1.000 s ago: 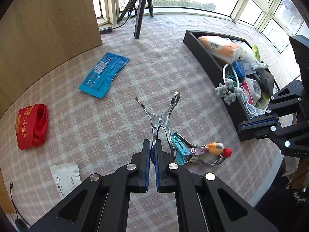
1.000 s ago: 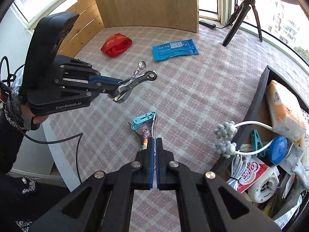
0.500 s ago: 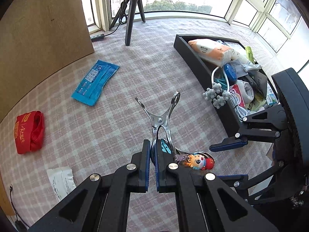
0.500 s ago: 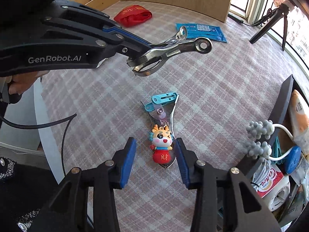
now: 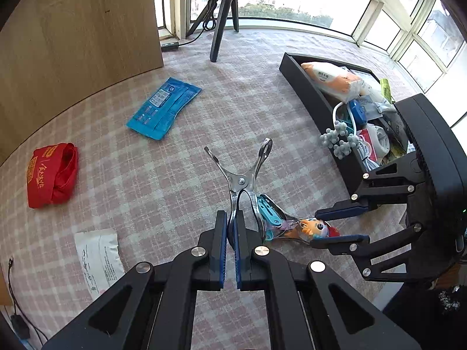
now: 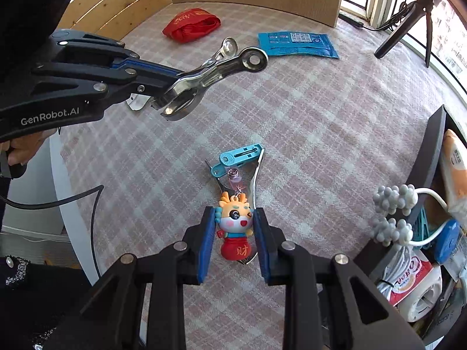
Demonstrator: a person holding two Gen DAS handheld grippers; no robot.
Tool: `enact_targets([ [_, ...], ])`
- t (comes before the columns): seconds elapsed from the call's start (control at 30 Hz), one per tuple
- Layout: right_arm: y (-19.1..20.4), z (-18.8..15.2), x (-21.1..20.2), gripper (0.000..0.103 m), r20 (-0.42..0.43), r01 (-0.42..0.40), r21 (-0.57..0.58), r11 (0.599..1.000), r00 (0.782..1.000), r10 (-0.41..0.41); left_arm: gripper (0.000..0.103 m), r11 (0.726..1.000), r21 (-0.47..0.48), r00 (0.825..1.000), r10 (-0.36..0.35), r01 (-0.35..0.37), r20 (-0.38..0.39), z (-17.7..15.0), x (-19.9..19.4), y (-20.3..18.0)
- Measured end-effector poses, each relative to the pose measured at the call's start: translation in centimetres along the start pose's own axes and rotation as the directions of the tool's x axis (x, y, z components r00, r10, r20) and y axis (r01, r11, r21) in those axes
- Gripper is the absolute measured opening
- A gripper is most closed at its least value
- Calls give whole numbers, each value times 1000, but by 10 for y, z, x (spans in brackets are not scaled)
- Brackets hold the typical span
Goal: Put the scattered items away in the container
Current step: 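Hold the metal clip with the left gripper while the right pulls the doll keychain free, then carry the clip and keychain over the black tray and open both grippers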
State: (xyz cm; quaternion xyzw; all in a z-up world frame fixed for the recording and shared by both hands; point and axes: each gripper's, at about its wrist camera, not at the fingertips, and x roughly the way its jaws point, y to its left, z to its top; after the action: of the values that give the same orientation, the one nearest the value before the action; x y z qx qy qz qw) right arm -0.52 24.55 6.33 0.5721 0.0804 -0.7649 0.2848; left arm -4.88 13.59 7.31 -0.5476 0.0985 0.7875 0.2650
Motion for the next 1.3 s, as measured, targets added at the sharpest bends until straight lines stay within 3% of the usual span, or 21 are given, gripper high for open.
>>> enact_targets([
  [0.3, -41, -11, -72, 26, 169, -4, 151, 988, 985, -22, 4, 999, 24, 999, -27, 27, 27, 11, -8, -21],
  [0.5, -91, -42, -124, 26, 245, 42, 317, 948, 962, -125, 4, 991, 87, 993, -108, 103, 57, 29, -9, -68],
  [0.7, -147, -97, -174, 26, 242, 135, 484, 865, 929, -280, 4, 963, 183, 976, -209, 196, 57, 52, 0, -138],
  [0.9, -200, -153, -205, 26, 140, 239, 642, 728, 898, -418, 4, 925, 284, 962, -271, 252, 31, 72, 9, -200],
  [0.97, -213, -167, -211, 31, 94, 280, 673, 685, 886, -454, 4, 917, 304, 960, -277, 257, 26, 77, 13, -216],
  [1.0, -217, -170, -212, 37, 73, 301, 680, 668, 880, -470, 7, 919, 308, 963, -269, 247, 29, 79, 16, -223],
  [1.03, -219, -174, -215, 54, 62, 317, 691, 650, 870, -490, 24, 924, 304, 967, -252, 232, 28, 81, 19, -227],
  [1.07, -219, -176, -219, 61, 71, 320, 700, 638, 859, -508, 37, 930, 293, 971, -239, 224, 19, 84, 22, -229],
  [1.1, -219, -177, -222, 61, 90, 311, 705, 638, 852, -515, 54, 933, 278, 969, -245, 229, 25, 87, 23, -228],
  [1.3, -210, -163, -224, 61, 158, 258, 686, 680, 860, -486, 46, 951, 247, 977, -207, 187, 58, 87, 20, -205],
])
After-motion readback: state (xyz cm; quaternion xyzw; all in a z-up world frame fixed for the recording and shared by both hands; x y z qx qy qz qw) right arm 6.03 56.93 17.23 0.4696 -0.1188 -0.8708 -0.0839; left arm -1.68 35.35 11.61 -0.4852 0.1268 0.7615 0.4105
